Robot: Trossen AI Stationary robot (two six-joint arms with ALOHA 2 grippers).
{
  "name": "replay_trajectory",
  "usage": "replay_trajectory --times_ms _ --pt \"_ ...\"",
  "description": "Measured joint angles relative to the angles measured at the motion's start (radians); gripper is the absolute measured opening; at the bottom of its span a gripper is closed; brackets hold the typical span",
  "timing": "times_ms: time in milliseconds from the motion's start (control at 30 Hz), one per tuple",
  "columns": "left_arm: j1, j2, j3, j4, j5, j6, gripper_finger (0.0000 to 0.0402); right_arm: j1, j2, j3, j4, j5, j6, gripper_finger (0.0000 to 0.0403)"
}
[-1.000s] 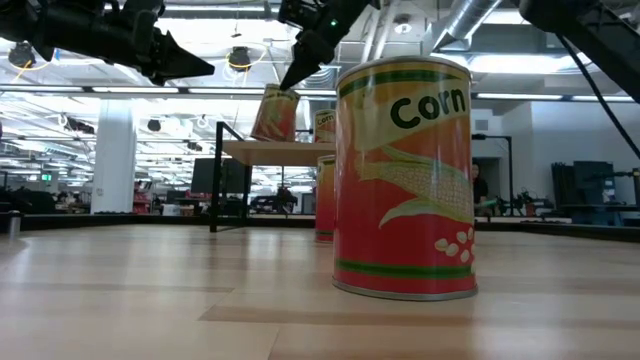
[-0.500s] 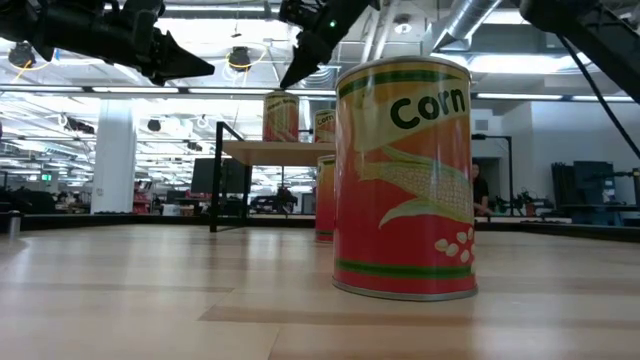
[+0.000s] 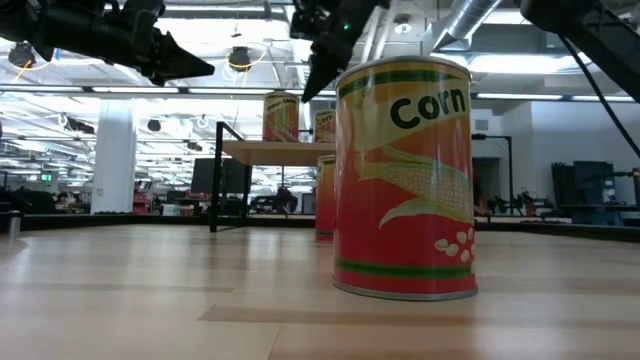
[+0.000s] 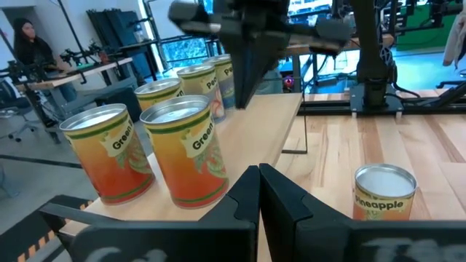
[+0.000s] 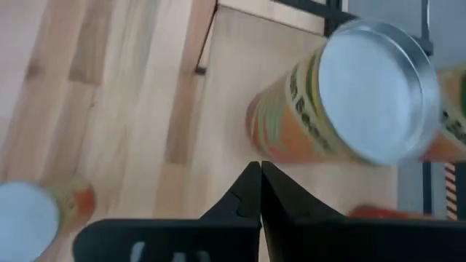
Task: Pick and place cans onto a shelf
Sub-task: Put the canned green beans on the shelf, then put the canned carrots on the shelf
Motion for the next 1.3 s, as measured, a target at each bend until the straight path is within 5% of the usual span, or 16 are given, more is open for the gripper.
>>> replay_trajectory --times_ms 1000,1300 --pt "0.000 0.000 0.000 -0.007 0.000 0.001 0.0000 -0.015 0.056 0.000 0.177 0.005 0.005 0.0011" --pt "0.000 0.000 0.000 -0.059 0.000 0.001 0.0000 0.031 -0.011 0.002 0.058 0.001 -0.021 0.0003"
